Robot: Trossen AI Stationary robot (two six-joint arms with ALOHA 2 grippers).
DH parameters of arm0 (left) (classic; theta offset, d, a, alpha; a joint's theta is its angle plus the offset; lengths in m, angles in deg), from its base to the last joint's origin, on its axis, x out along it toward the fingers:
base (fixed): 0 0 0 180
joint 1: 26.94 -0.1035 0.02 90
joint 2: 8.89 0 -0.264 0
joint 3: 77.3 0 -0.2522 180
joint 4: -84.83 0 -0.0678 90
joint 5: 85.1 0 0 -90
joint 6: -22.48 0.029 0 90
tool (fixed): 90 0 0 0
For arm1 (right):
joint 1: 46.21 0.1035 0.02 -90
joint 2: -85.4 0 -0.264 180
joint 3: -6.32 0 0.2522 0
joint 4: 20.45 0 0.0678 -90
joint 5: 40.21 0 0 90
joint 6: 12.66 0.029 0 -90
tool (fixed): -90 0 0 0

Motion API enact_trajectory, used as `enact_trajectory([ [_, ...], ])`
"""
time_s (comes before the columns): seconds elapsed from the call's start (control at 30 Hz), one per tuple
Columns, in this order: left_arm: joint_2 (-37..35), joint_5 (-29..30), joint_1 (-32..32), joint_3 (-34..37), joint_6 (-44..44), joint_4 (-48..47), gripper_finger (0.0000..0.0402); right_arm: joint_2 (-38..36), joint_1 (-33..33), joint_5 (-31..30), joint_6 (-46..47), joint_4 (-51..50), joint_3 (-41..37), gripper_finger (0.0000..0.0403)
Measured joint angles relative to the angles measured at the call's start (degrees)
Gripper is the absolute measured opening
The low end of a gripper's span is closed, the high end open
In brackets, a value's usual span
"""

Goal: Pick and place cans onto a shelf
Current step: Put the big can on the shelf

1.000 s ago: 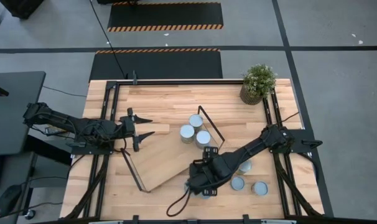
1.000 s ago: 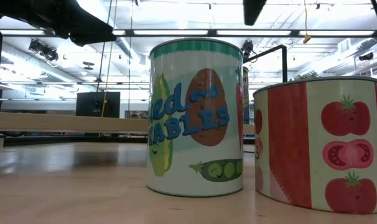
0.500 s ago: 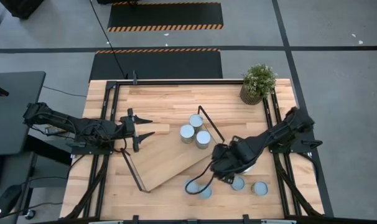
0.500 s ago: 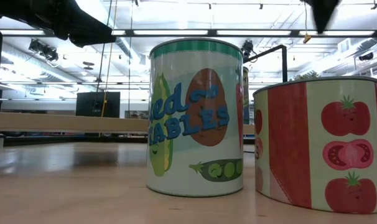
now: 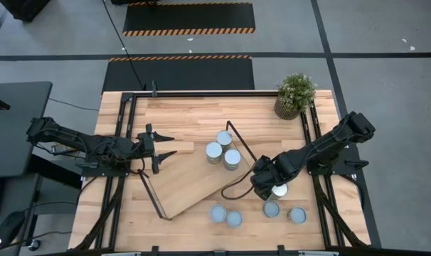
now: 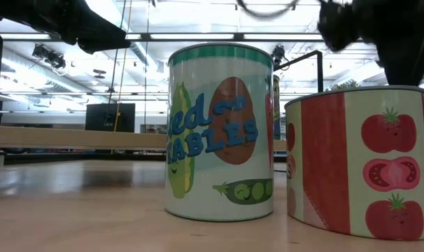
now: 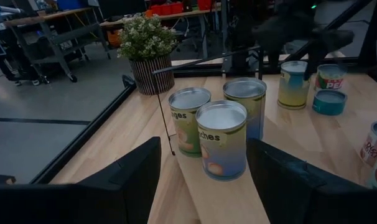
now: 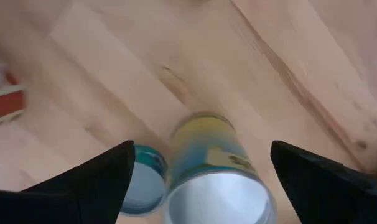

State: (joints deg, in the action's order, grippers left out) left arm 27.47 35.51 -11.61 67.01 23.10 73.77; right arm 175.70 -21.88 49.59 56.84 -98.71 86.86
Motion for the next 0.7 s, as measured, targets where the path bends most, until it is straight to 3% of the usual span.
enact_trajectory([
  [0.17,0.00,0.00,0.00,0.02,0.00,0.00,0.0243,0.00,-1.66,5.25,2.99,0.09,-3.25,0.0391],
  [0.7,0.00,0.00,0.01,0.07,0.00,-0.02,0.0243,0.00,-0.44,11.82,7.30,0.75,-4.06,0.0392],
])
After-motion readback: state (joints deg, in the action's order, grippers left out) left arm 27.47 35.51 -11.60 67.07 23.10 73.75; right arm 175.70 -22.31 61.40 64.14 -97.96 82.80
